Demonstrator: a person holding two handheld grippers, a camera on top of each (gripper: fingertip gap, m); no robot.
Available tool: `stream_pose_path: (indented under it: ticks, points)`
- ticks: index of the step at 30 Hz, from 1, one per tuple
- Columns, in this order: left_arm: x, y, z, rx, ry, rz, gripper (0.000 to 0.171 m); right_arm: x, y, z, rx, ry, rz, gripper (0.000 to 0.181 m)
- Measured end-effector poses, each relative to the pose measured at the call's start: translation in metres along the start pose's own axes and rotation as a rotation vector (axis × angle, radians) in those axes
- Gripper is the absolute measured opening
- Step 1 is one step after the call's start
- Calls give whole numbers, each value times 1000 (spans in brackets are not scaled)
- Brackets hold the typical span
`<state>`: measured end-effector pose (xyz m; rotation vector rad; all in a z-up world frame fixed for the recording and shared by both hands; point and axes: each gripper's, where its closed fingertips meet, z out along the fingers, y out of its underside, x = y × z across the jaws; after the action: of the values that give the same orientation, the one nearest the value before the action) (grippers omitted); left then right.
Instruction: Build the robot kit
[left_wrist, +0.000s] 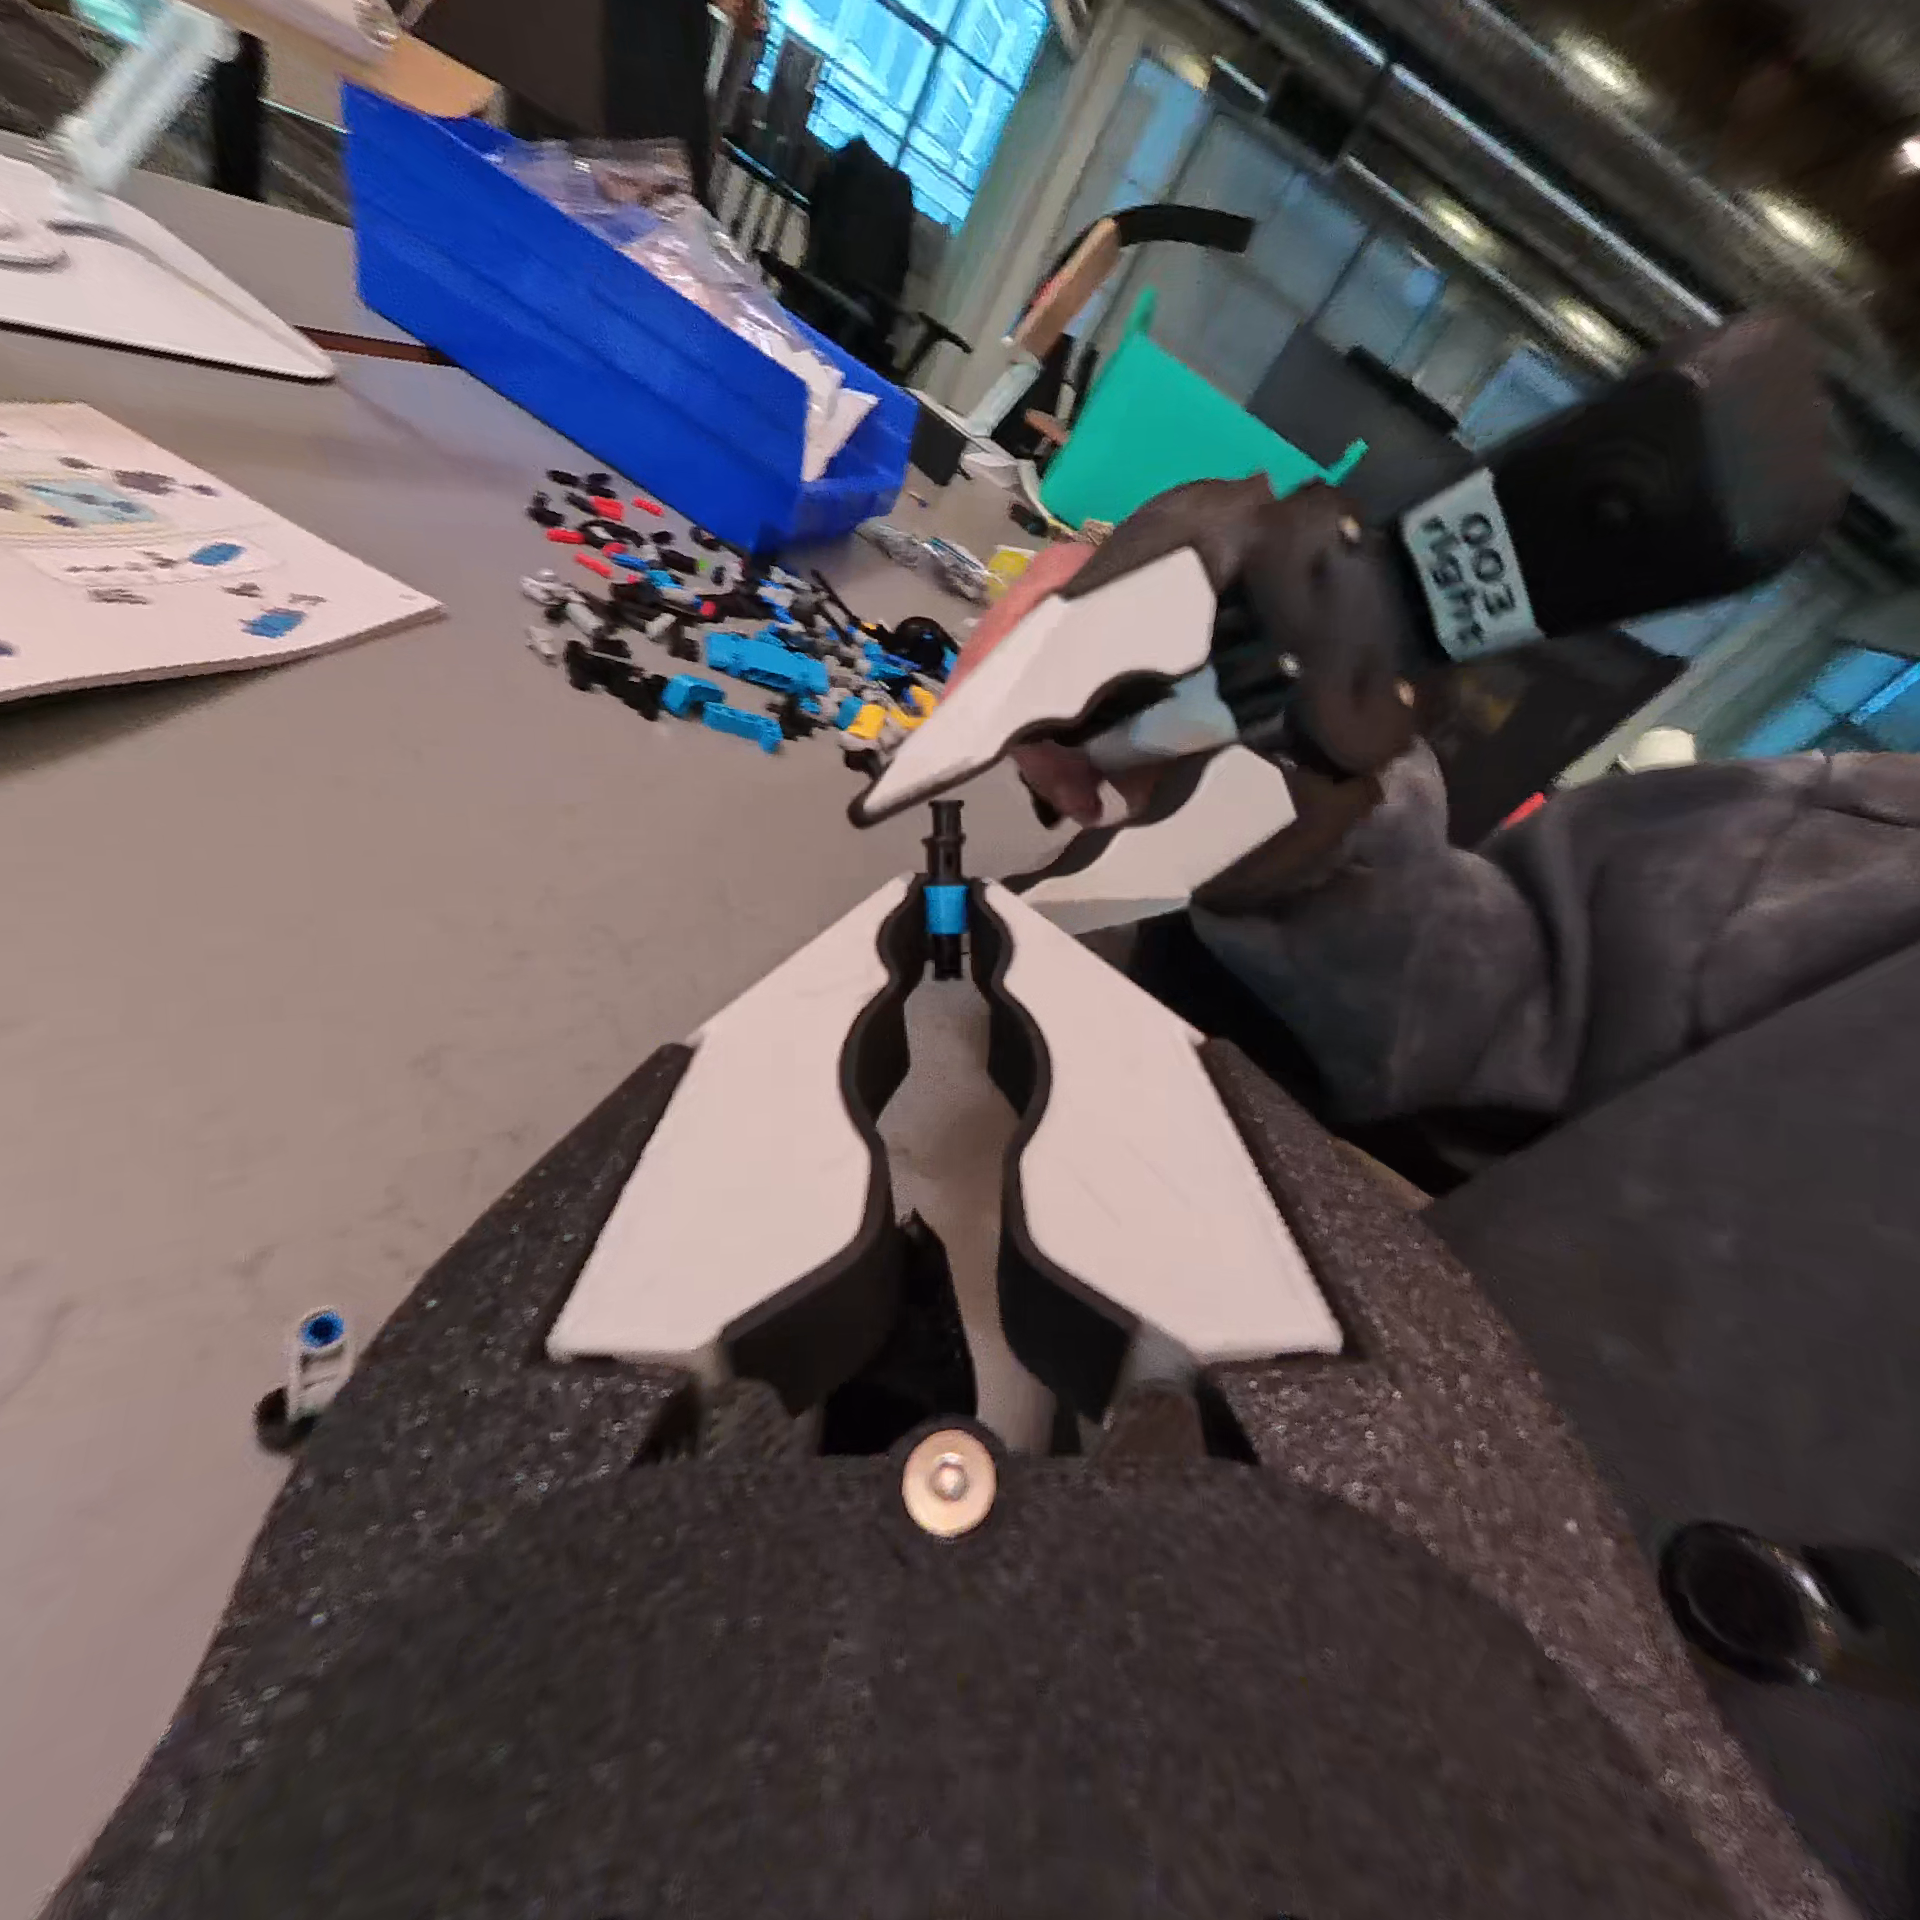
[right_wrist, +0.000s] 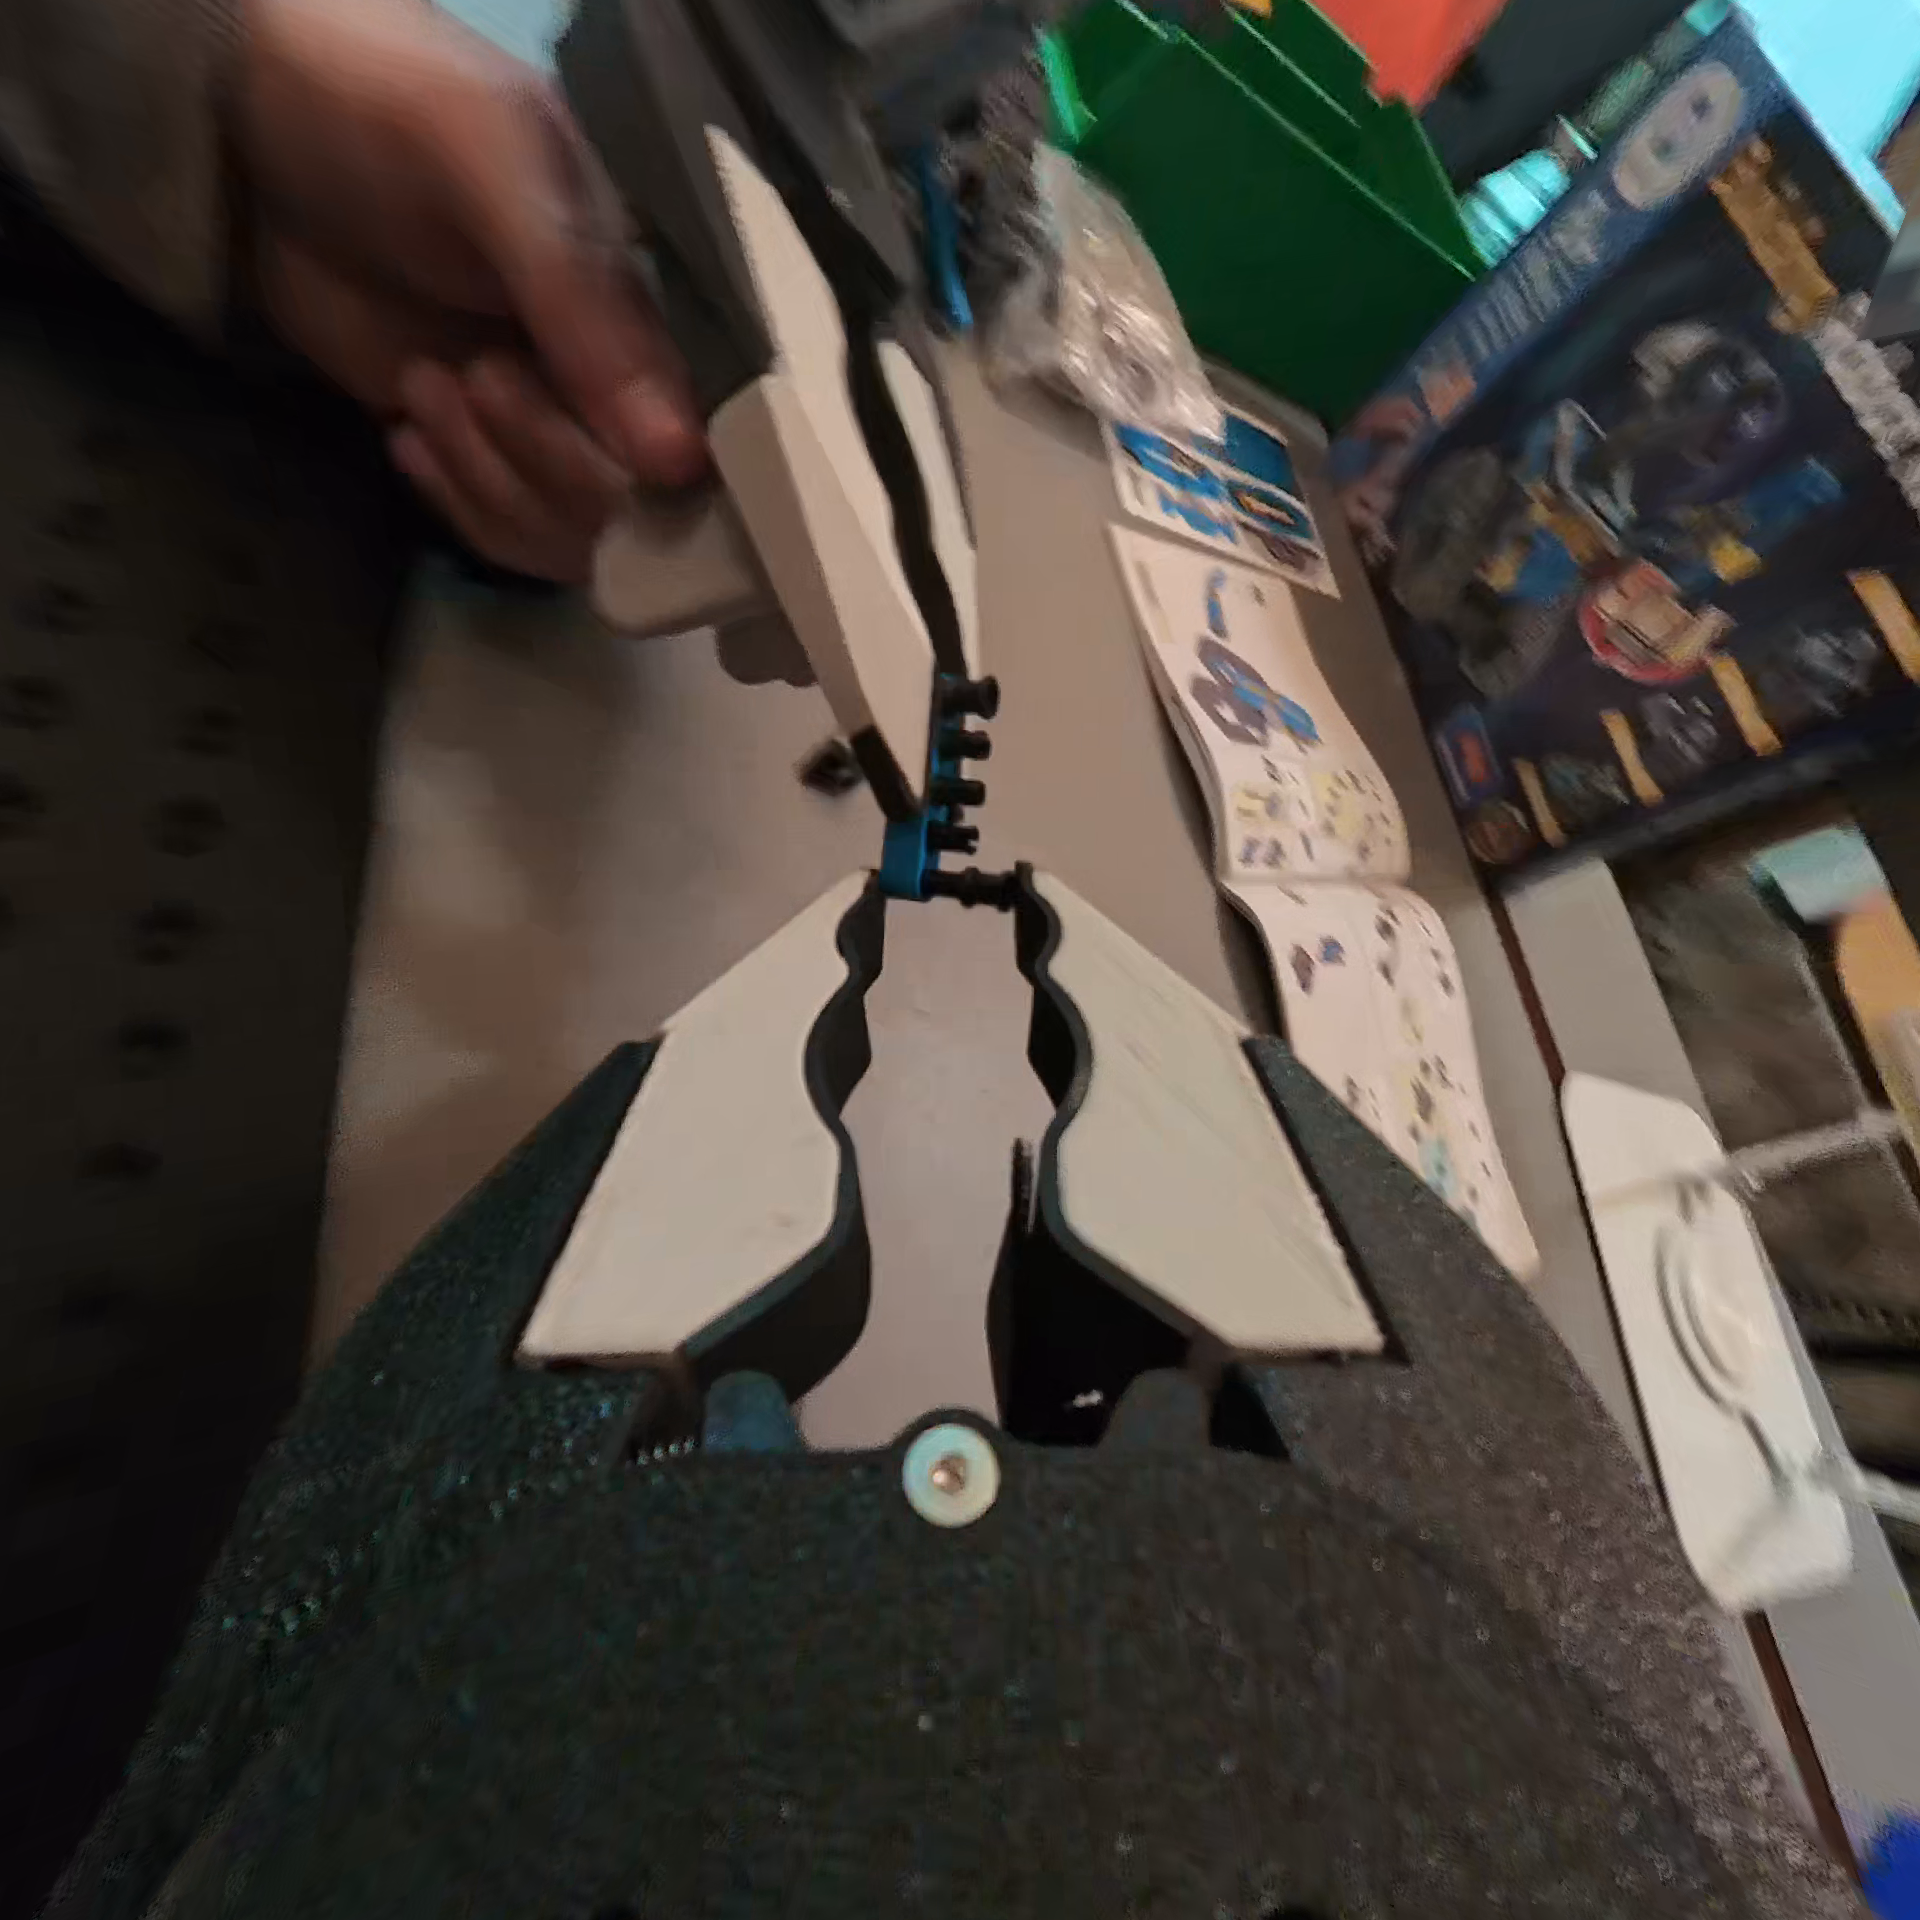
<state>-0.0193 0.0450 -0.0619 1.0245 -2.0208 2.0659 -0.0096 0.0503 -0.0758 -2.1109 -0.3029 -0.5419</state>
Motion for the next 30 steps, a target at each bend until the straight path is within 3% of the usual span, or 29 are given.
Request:
stream_pose_path:
  ticks: [3, 5, 12, 17, 25, 30]
  points:
    - [-15, -8, -7, 63, -52, -86, 6, 16, 1, 4, -60, 186, 92, 41]
    - [-17, -7, -8, 70, -50, -124, 6, 13, -2, 7, -74, 219, 133, 51]
    - [-14, -5, -6, 65, -46, -137, 6, 13, -10, 19, -103, 254, 127, 25]
    - [-18, -7, -9, 81, -58, -151, 6, 21, -9, 17, -145, 346, 41, 33]
    - [-17, -2, -5, 47, -70, -130, 6, 16, 1, 26, -185, 266, 106, 26]
    - [-20, 4, -4, 11, -99, -100, 6, 15, 6, 28, -224, 277, 0, 25]
